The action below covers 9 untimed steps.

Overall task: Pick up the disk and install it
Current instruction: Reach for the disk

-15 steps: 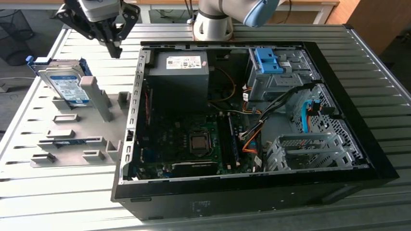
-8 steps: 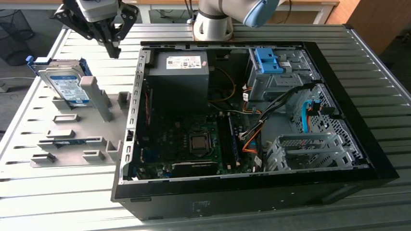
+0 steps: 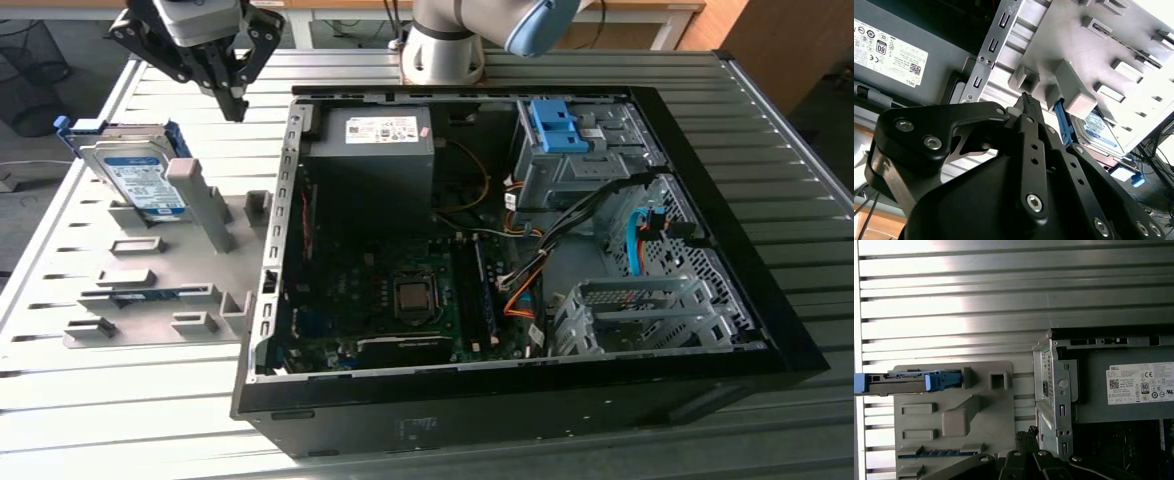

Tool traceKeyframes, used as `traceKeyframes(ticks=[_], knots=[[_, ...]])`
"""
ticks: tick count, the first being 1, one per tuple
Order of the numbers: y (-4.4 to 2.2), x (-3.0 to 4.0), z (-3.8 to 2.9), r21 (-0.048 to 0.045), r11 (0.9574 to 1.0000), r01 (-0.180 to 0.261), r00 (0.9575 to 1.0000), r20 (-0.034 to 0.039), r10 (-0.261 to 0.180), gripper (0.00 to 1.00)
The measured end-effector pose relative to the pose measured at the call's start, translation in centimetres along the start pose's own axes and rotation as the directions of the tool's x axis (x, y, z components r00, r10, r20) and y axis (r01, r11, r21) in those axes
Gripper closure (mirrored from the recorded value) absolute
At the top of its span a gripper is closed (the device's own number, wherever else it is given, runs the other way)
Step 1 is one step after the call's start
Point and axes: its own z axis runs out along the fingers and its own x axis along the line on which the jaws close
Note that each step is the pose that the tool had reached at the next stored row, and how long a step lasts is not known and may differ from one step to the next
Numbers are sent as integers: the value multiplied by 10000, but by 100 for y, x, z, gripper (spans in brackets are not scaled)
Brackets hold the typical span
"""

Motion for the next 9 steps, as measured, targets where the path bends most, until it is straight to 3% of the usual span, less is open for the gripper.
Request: traceKeyframes(ticks=[9], knots=[[-2, 27, 4, 1, 10000, 0, 10000, -9, 0, 89]])
